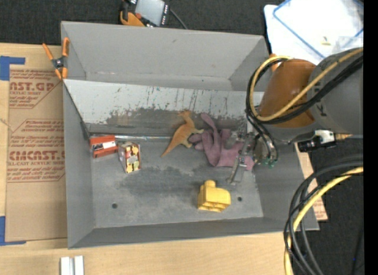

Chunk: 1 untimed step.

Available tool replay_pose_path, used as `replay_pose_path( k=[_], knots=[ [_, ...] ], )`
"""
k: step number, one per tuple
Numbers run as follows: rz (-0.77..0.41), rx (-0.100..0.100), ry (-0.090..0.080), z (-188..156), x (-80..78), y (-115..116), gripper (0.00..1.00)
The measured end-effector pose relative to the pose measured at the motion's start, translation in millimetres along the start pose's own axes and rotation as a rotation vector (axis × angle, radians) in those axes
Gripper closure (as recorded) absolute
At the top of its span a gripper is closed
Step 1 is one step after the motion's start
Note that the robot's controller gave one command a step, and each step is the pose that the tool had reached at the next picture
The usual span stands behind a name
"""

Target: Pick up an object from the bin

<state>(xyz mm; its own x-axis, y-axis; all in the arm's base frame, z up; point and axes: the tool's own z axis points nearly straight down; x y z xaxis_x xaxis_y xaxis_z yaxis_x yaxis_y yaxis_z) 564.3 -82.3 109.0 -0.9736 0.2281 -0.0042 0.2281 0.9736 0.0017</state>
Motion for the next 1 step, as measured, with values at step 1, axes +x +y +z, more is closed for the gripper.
replay_pose_path(
  k=[1],
  knots=[
    [-0.278,0.001,-0.004,39.0,-14.4,-14.1,0.0]
  ],
)
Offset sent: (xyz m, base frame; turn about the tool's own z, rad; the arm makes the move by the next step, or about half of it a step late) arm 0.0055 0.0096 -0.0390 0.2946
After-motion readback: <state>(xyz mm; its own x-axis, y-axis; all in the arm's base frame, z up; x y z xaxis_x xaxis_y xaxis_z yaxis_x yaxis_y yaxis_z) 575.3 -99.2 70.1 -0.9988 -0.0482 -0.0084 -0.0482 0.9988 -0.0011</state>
